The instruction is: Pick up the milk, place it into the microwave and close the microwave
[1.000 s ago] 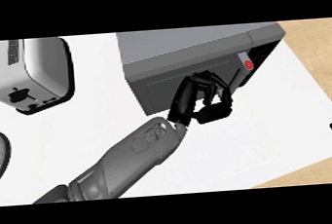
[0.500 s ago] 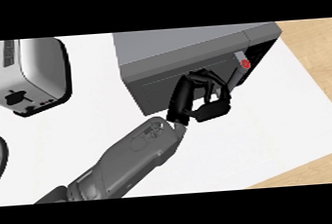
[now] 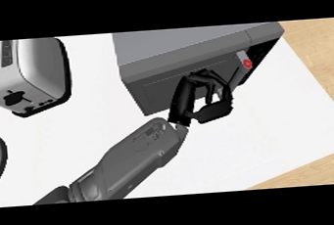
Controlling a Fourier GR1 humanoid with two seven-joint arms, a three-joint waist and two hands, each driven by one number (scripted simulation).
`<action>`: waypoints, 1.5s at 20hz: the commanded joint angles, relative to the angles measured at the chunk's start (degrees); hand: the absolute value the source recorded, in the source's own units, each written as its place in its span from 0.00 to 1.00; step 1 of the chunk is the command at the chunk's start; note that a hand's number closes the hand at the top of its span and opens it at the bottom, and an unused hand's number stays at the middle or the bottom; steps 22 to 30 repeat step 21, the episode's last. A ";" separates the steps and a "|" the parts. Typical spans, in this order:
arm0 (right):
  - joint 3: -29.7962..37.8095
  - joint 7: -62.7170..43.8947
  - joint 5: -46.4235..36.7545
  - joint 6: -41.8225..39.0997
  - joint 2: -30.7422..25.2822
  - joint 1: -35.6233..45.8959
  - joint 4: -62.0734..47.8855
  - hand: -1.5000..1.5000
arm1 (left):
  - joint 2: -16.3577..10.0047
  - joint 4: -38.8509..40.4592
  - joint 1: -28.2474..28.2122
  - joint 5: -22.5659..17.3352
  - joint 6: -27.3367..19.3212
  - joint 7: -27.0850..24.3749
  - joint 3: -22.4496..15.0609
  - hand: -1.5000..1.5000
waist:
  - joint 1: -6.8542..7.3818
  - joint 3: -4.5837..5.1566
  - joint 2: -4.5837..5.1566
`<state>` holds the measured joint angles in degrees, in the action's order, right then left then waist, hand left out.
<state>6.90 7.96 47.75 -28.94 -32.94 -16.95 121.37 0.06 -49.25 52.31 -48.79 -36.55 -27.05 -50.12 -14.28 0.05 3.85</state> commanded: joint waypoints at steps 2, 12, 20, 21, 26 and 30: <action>0.22 -0.62 1.53 -1.23 -1.35 0.47 0.62 0.00 | -0.05 6.97 3.54 -2.14 -1.21 -1.29 5.02 1.00 | -0.67 0.05 1.03; -0.38 -1.71 3.06 -1.86 -2.49 0.66 2.63 0.00 | -0.05 7.68 3.42 -4.39 -1.77 -4.50 4.21 1.00 | -1.37 0.10 1.21; -0.27 -2.48 4.45 -1.84 -3.18 0.45 3.10 0.00 | -0.05 8.28 3.02 -6.00 -2.10 -6.85 3.67 1.00 | -1.64 0.06 1.37; 0.28 -2.13 4.87 -1.83 -3.10 0.62 2.82 0.00 | -0.05 8.61 3.39 -6.01 -2.34 -6.75 3.74 1.00 | -1.79 -0.03 1.49; 0.28 -2.13 4.87 -1.83 -3.10 0.62 2.82 0.00 | -0.05 8.61 3.39 -6.01 -2.34 -6.75 3.74 1.00 | -1.79 -0.03 1.49; 0.28 -2.13 4.87 -1.83 -3.10 0.62 2.82 0.00 | -0.05 8.61 3.39 -6.01 -2.34 -6.75 3.74 1.00 | -1.79 -0.03 1.49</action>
